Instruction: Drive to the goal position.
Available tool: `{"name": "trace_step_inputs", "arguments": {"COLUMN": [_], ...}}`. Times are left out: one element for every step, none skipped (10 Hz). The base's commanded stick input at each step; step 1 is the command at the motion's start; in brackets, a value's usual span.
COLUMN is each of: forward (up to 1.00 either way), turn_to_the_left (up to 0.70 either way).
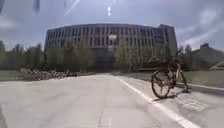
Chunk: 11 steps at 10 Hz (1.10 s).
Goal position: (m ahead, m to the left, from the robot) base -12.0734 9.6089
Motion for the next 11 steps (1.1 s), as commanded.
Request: {"name": "trace_step_inputs", "arguments": {"forward": [1.0,1.0,1.0,1.0,1.0,1.0,1.0,1.0,1.0,1.0,1.0], "turn_to_the_left": [0.0,0.0,0.0,0.0,0.0,0.0,-0.03,-0.12,-0.29,-0.07,0.0]}}
